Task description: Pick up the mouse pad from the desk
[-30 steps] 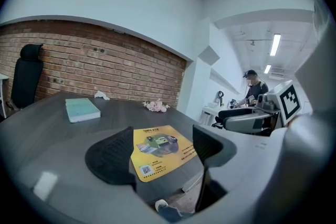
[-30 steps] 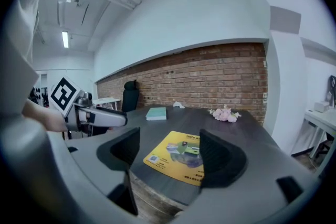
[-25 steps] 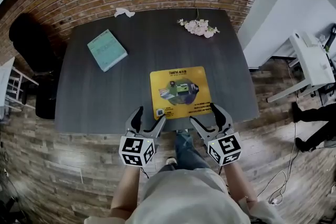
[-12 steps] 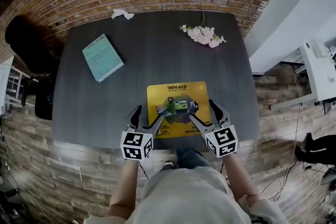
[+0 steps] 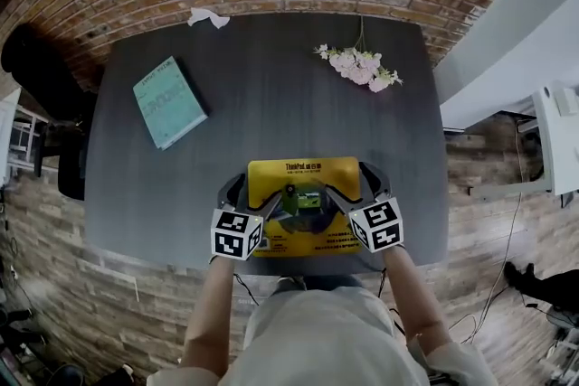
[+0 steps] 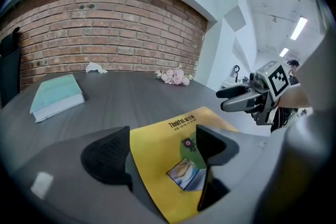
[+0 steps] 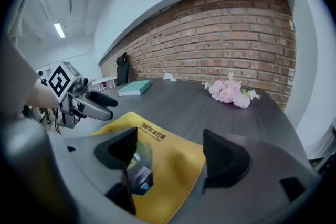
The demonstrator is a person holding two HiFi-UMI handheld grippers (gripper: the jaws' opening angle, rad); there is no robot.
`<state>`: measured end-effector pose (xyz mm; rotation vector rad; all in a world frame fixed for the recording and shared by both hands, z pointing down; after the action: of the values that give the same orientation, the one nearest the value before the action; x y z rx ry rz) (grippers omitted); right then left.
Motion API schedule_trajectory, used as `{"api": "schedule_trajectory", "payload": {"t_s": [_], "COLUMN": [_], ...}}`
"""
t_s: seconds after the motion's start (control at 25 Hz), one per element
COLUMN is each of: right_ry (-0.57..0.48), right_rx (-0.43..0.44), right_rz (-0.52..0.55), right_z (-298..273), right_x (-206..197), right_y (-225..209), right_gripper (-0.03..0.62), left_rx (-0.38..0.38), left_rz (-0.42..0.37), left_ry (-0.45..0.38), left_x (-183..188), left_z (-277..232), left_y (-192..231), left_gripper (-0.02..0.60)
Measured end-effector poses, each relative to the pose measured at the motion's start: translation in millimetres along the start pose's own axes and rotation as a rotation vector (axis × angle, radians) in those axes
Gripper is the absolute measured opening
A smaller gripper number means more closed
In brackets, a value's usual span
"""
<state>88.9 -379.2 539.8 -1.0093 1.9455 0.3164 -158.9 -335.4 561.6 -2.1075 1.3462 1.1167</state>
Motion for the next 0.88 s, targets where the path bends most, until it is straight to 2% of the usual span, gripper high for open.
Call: {"api": "schedule_trajectory", "payload": {"t_s": [0.4,0.64,0.88], "right_ry": [0.150,0.226,0.238], "right_rx": [0.014,0.027,0.032], "right_rz": [-0.001,0.058,0.069], "right_z": [-44.6,-57.2,-59.0], "right_x": [-17.9,-21.8,-21.6], "right_y": [-34.2,-34.9,-34.9], "right_gripper": [0.379,0.380,0.380], "left_rx": [-0.036,-0.034,-0.033], "left_rz": [-0.077,-0.111,-0.112], "left_ry": [0.147,0.187,0.190], "left_x": [-8.7,-13.5,-14.4], "left_z": [-48.4,-60.4,-61.6], "left_y": [17.7,22.3,22.5], "left_gripper": [0.407,0.410,0.414]}}
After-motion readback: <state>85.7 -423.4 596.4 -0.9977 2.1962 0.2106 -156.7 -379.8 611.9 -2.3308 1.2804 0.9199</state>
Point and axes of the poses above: the fingertips, and each gripper's own axes: z backward along the fingers, y to its left, x out of its top, the point moved 8 cm from there along z, backward along the fingers, and after that the axes turned 7 degrees about -z, right-handed, at the moved point
